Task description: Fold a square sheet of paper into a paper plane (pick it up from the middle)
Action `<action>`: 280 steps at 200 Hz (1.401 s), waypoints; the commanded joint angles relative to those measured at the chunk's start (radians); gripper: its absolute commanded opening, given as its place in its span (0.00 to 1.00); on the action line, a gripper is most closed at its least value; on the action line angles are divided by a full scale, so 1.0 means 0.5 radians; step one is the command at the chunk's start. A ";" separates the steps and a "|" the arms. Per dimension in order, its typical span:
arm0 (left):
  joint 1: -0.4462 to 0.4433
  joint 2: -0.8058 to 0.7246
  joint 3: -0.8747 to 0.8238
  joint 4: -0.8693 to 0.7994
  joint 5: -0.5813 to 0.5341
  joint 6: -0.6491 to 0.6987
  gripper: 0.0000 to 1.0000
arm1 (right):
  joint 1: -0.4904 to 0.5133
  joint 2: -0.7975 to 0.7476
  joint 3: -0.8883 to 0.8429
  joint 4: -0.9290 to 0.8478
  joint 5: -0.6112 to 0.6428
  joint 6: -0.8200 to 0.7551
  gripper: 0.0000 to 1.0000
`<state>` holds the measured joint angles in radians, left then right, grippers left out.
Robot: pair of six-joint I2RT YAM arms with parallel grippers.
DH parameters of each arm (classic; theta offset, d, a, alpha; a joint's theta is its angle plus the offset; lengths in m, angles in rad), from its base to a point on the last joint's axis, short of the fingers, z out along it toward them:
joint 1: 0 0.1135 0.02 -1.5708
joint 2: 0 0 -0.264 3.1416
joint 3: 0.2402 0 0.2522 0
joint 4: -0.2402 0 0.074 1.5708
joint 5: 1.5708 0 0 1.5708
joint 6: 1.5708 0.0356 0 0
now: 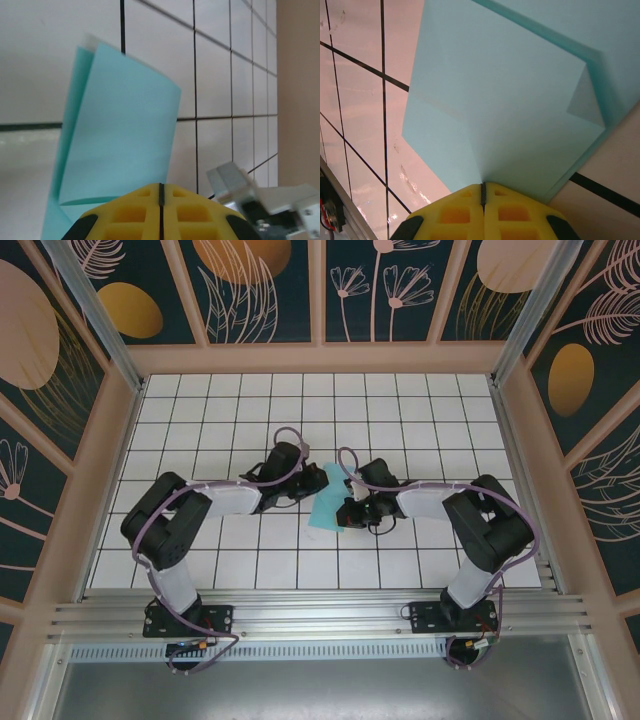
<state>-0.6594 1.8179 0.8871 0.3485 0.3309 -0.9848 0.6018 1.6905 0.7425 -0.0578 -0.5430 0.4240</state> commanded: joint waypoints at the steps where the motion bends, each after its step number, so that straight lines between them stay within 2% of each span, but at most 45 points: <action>1: -0.025 0.131 0.027 0.095 0.083 -0.066 0.09 | -0.027 0.033 -0.007 -0.235 0.150 -0.039 0.00; 75: -0.039 0.279 -0.028 0.061 -0.017 -0.079 0.08 | -0.028 -0.163 0.121 -0.182 -0.038 0.087 0.00; 99: -0.038 0.285 -0.053 0.073 -0.027 -0.086 0.08 | -0.026 -0.113 0.154 -0.166 -0.079 0.100 0.01; 153: -0.040 0.285 -0.041 0.044 -0.047 -0.075 0.08 | -0.024 0.061 0.004 -0.170 -0.014 0.090 0.01; 222: -0.037 0.285 -0.050 -0.022 -0.104 -0.066 0.06 | -0.029 -0.146 -0.277 -0.183 -0.044 0.121 0.02; 280: -0.038 0.286 -0.039 -0.021 -0.097 -0.065 0.06 | -0.029 -0.253 -0.224 -0.410 0.020 0.055 0.04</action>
<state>-0.6865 1.9301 0.8768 0.3912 0.3325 -1.0229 0.5877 1.5860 0.6388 -0.0967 -0.5659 0.4732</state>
